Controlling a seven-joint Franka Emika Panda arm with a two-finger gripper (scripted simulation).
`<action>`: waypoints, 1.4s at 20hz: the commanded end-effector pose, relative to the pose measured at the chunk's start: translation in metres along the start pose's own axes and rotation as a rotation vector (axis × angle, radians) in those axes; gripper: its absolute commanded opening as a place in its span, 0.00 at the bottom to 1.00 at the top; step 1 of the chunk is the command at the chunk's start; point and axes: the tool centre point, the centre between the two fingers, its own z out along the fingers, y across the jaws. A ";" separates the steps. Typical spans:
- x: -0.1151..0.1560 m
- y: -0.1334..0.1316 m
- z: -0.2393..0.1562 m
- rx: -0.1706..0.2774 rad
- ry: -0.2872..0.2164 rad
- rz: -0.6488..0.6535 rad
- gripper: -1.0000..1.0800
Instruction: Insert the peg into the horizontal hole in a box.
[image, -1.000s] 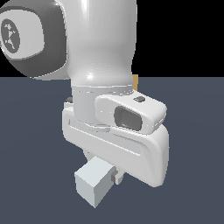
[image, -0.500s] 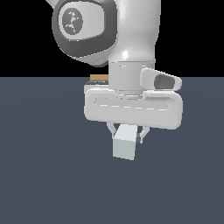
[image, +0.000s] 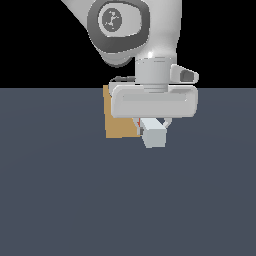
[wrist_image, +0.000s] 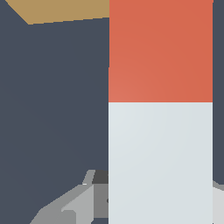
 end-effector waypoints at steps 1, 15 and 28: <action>0.011 0.003 -0.006 -0.003 0.000 -0.048 0.00; 0.019 0.004 -0.012 -0.006 0.000 -0.088 0.00; 0.054 -0.001 -0.010 -0.003 0.000 -0.088 0.00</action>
